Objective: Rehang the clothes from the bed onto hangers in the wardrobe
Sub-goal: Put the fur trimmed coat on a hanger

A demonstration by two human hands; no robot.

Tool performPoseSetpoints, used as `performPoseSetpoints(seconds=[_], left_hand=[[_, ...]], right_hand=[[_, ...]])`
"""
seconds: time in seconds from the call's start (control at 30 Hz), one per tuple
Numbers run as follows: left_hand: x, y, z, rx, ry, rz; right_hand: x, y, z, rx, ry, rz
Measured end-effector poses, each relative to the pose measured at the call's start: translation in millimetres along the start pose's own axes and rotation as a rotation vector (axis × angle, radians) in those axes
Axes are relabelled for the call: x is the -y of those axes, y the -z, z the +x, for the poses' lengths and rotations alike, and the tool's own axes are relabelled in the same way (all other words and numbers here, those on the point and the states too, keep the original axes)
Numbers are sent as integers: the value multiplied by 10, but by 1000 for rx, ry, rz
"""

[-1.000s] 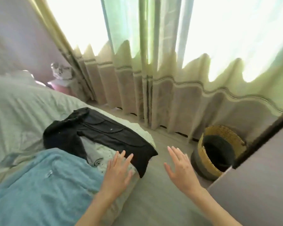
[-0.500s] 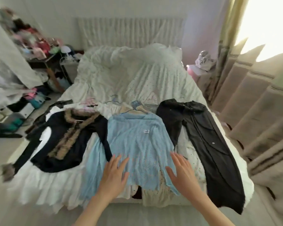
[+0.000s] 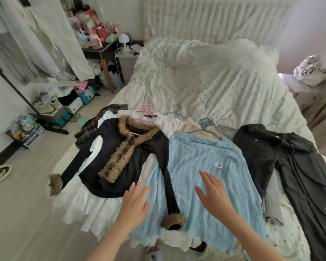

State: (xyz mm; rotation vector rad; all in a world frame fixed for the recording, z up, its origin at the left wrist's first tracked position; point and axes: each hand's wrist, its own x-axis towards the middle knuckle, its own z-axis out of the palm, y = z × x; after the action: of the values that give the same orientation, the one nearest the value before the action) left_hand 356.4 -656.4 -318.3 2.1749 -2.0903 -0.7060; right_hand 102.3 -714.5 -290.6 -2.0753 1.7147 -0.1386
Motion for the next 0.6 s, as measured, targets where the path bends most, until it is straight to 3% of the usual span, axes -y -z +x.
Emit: performPoseSetpoints(seconds=[0.1, 0.33, 0.6], left_hand=[[382, 120, 322, -76, 7, -15], [765, 384, 881, 56, 53, 19], [1019, 325, 1418, 26, 197, -19]], right_hand=[[219, -81, 380, 19, 9, -5], [404, -236, 1077, 31, 43, -1], [365, -351, 2035, 176, 57, -33]])
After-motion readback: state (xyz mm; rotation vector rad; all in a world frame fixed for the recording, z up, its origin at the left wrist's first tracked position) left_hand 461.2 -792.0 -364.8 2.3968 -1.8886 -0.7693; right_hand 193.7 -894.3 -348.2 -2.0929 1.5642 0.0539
